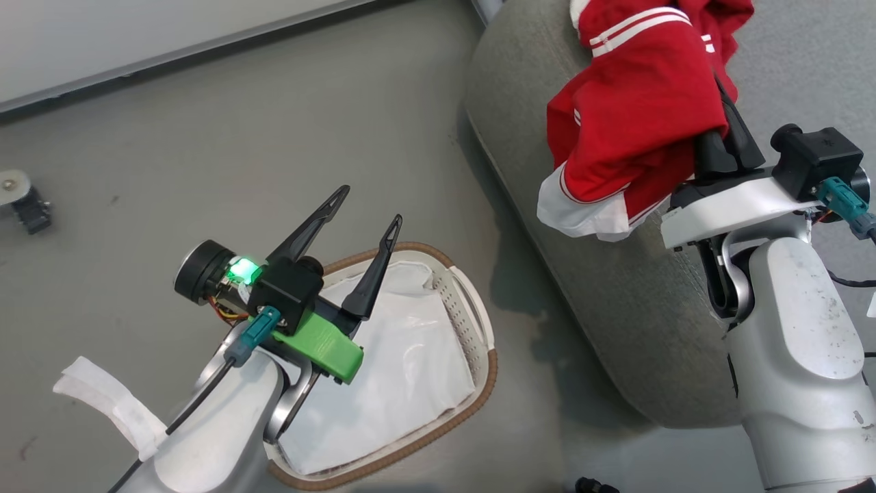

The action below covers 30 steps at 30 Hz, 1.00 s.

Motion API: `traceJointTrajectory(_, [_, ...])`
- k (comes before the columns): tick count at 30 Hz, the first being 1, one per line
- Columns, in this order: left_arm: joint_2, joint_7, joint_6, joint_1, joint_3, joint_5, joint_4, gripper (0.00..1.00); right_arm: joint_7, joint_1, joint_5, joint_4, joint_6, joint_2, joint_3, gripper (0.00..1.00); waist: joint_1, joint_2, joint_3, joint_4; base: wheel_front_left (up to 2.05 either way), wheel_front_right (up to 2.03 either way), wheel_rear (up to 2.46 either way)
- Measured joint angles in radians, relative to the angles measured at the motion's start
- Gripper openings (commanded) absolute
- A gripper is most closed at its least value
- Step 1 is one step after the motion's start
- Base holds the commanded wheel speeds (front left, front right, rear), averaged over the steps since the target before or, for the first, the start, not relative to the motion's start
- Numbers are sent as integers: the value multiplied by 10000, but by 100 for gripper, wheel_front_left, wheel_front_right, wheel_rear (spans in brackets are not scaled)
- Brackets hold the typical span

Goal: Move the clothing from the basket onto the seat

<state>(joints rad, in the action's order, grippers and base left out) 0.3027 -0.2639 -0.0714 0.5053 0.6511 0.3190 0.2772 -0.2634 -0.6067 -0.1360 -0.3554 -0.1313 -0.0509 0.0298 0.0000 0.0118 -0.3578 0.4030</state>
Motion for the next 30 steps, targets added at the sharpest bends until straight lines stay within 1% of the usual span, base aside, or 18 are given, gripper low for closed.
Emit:
traceJointTrajectory(2, [-6,0,-35,68,81,-48,33,100,0,16,-40,4,-2,0,61,0,0,0,-199,274,0,0,0])
traceJointTrajectory(6, [-13,4,-52,211,180,-121,15,100,0,-57,-35,-8,-2,13,213,0,0,0,-628,584,0,0,0])
traceJointTrajectory(10, [-6,69,-92,377,297,-144,-94,100,2,-780,249,142,-2,12,639,0,0,0,-1049,712,0,0,0])
traceJointTrajectory(13, [-27,88,-96,496,362,-186,-226,100,0,-1640,794,213,-2,17,1208,0,1,0,-1316,670,0,0,0])
traceJointTrajectory(17, [-134,132,-73,694,481,-259,-462,100,0,-3013,1935,138,-2,-40,2282,0,1,0,-1565,351,0,0,0])
traceJointTrajectory(18, [-190,136,-73,740,541,-290,-506,100,0,-3381,1887,-17,-2,-94,2635,0,1,0,-1619,229,0,0,0])
traceJointTrajectory(20, [-309,134,-75,819,654,-330,-594,100,2,-3928,1958,-418,-2,-499,3051,0,1,0,-1718,-23,0,0,0])
traceJointTrajectory(22, [-387,132,-71,889,746,-395,-681,100,2,-4377,2286,-890,-2,-1152,3392,0,1,0,-1838,-328,0,0,0])
traceJointTrajectory(24, [-437,130,-56,995,826,-506,-780,100,0,-4654,2550,-1327,-2,-1634,3737,0,1,0,-1955,-608,0,0,0])
traceJointTrajectory(28, [-625,107,2,1065,947,-619,-951,100,0,-4958,3057,-2383,-2,-2571,4683,0,1,0,-2223,-1240,0,0,0])
traceJointTrajectory(30, [-704,84,13,1111,988,-637,-1018,100,29,-4957,3298,-2871,-2,-2918,5216,0,1,0,-2347,-1544,0,0,0])
